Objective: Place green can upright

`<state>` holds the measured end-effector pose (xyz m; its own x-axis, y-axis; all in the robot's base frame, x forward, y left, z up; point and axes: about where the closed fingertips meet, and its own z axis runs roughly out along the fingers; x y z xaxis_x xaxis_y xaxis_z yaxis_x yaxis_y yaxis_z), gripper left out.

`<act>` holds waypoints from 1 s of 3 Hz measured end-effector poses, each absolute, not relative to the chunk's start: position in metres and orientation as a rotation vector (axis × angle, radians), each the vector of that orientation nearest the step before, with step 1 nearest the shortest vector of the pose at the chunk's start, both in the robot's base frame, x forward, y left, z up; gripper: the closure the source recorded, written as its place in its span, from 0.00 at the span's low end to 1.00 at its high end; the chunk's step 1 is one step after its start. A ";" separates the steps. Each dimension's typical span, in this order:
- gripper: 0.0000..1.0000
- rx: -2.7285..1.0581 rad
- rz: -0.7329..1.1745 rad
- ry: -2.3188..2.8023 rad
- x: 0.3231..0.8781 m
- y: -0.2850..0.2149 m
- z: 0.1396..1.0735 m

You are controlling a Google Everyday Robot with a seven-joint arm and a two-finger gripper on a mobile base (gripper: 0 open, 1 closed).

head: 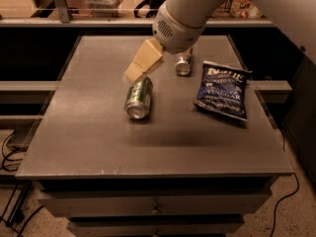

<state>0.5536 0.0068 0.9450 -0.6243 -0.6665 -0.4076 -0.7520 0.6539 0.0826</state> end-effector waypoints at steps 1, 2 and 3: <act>0.00 -0.988 0.482 2.592 0.565 0.032 0.929; 0.00 -0.888 0.571 2.639 0.581 0.057 0.913; 0.00 -0.797 0.604 2.711 0.595 0.070 0.891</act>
Offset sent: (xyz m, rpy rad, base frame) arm 0.0487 0.0799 -0.0510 0.2059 0.2103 -0.2267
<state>0.5948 0.0696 0.8914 -0.8184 -0.4574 -0.3478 -0.5618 0.7641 0.3170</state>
